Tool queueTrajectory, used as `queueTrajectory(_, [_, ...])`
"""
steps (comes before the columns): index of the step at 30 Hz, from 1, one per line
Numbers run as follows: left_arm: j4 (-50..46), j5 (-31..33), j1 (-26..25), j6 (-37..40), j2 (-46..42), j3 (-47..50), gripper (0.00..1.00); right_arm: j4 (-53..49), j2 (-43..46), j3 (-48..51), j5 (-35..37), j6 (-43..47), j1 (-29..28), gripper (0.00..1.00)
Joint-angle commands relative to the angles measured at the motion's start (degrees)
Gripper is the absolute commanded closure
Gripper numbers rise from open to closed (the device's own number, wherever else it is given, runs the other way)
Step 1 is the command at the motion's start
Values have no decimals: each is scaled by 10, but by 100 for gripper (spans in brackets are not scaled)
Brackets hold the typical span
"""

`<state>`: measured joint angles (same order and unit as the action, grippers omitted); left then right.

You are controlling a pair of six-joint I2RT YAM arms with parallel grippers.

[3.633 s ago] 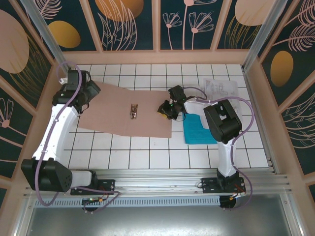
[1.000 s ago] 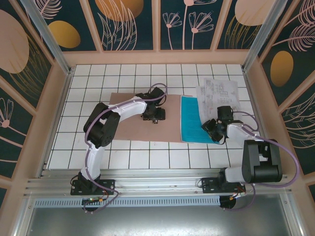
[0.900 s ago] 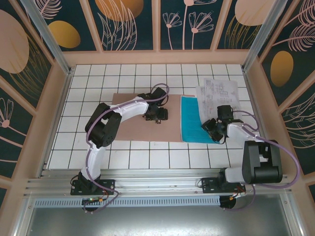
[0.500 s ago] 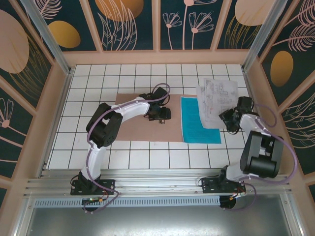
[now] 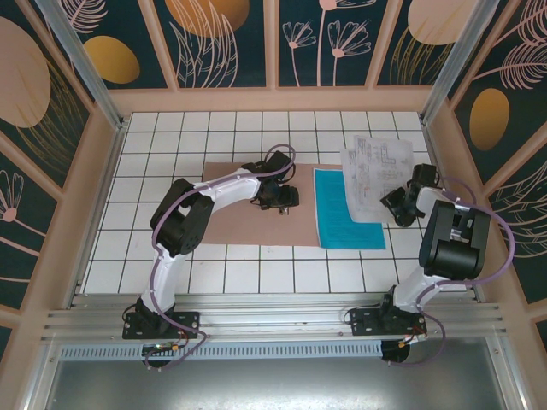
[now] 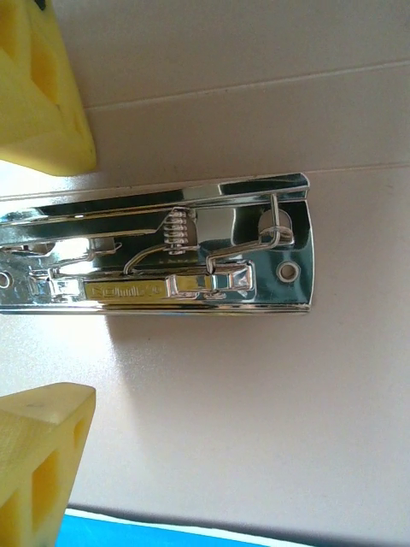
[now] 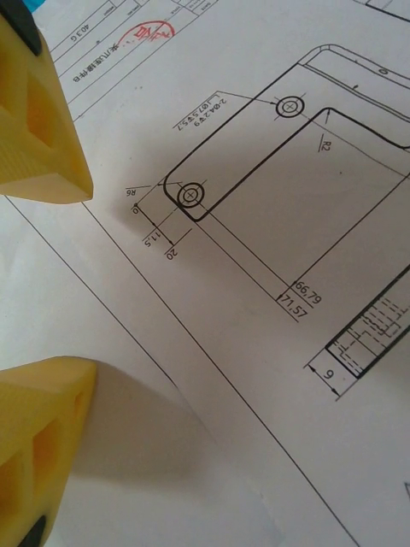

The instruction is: Put the files into the folder

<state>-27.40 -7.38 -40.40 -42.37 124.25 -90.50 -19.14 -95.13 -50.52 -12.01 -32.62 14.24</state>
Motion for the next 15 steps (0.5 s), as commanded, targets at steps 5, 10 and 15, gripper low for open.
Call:
queueTrajectory(5, [18,-11,2,-59,5,49,33,-4,-6,45,-3,3,-38,46])
queueTrajectory(10, [42,-9,20,-79,-18,84,34,8,13,67,-6,-33,-75,46])
queueTrajectory(15, [72,-24,28,-90,-34,117,34,17,23,74,-11,-78,-121,46])
